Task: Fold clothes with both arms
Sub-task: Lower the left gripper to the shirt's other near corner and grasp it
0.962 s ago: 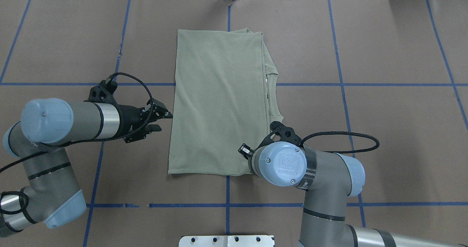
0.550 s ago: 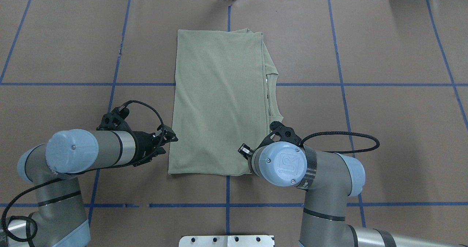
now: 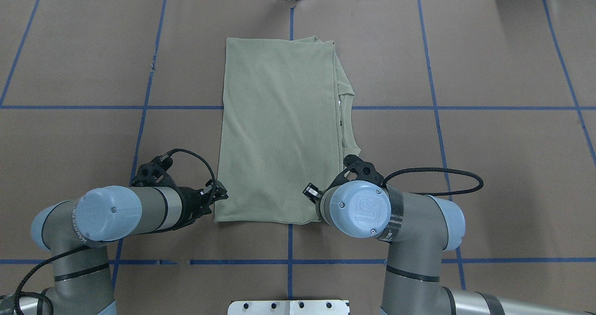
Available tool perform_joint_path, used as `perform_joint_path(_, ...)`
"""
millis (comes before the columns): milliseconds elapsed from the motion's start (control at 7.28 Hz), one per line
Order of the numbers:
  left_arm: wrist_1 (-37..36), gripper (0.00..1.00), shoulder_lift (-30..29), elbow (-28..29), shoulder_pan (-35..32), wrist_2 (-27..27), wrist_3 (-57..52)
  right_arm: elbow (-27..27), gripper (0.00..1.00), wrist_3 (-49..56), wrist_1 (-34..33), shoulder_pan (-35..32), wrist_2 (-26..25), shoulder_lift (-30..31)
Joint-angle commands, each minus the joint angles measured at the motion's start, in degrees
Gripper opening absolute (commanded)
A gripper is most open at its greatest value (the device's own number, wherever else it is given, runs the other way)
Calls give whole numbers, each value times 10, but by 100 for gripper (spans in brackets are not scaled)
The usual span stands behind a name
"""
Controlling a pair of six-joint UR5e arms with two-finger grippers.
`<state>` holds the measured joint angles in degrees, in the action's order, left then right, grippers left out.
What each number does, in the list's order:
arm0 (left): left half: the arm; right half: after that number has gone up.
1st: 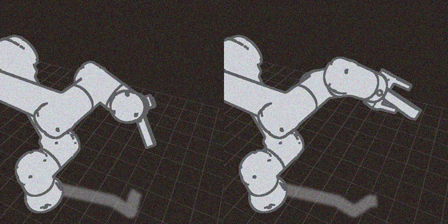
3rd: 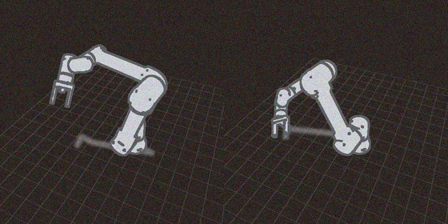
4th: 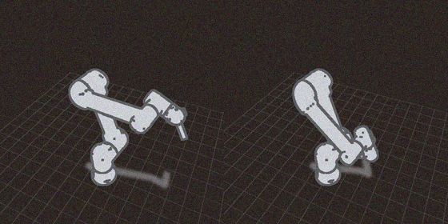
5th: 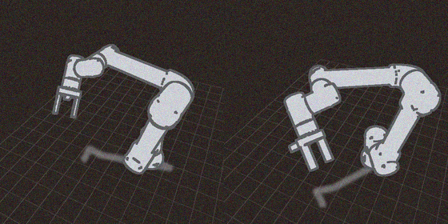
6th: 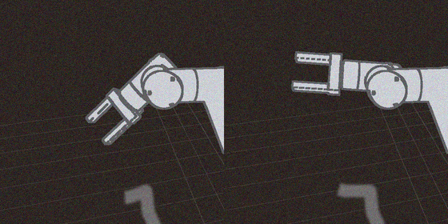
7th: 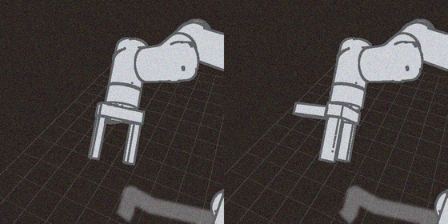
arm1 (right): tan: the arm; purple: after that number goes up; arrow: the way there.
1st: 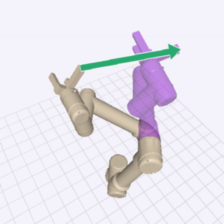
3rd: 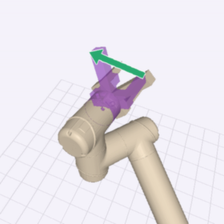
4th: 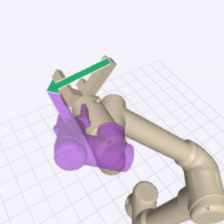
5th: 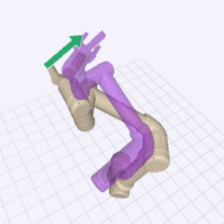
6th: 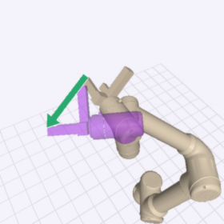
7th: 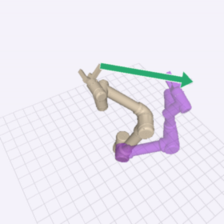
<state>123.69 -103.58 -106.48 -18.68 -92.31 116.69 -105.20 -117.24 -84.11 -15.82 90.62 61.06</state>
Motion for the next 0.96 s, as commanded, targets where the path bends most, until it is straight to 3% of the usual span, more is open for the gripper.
perform_joint_path(0,-6,60,0,0,13,1,0,0,0,0,0,0,0,0)
perform_joint_path(412,-6,54,0,0,16,1,0,0,0,0,0,0,0,0)
perform_joint_path(825,-6,25,0,0,15,1,1,0,0,0,0,0,0,-1)
